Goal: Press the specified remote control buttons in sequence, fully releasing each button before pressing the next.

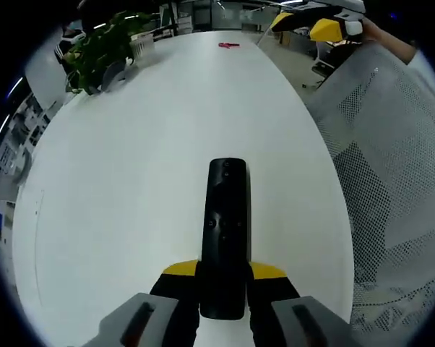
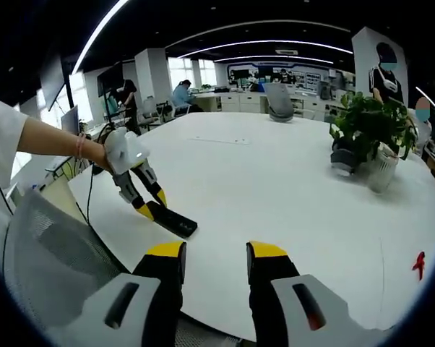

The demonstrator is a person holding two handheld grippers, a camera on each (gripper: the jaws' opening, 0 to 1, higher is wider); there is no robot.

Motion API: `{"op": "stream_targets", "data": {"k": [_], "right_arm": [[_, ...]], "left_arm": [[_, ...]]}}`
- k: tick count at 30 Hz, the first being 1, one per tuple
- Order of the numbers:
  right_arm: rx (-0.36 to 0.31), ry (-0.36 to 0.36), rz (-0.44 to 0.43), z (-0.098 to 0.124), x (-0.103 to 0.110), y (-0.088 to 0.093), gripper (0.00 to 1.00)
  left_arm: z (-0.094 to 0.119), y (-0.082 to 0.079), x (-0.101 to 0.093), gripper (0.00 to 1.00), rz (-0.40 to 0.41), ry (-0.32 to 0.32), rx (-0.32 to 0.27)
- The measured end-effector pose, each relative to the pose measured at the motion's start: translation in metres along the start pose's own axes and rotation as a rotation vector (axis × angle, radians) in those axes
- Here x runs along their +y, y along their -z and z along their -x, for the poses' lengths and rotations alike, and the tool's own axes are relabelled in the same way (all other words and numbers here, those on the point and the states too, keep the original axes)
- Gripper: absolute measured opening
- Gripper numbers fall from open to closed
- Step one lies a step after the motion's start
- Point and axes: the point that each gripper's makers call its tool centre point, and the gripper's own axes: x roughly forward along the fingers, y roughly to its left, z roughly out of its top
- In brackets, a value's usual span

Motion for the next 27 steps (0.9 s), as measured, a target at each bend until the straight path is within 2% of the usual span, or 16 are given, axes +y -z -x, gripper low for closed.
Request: {"op": "stream_targets", "data": {"k": [11,16,27], "right_arm": [[0.034,-0.049,0.016,-0.003,0.010,0.006,0.31],[0.056,-0.079,0.032,-0.006,0.016,0.009,0.30],[0.109,-0.133,0.053,-0.009,0.026,0.018,0.26]], "left_arm": [[0.001,0.001,-0.022,0.24,0.027,-0.013,-0.028],[0.001,0.002,-0.031,0.24,0.006,-0.010,-0.026],[0.003,0.003,-0.051,0.24,0.056,-0.033,-0.108]]}}
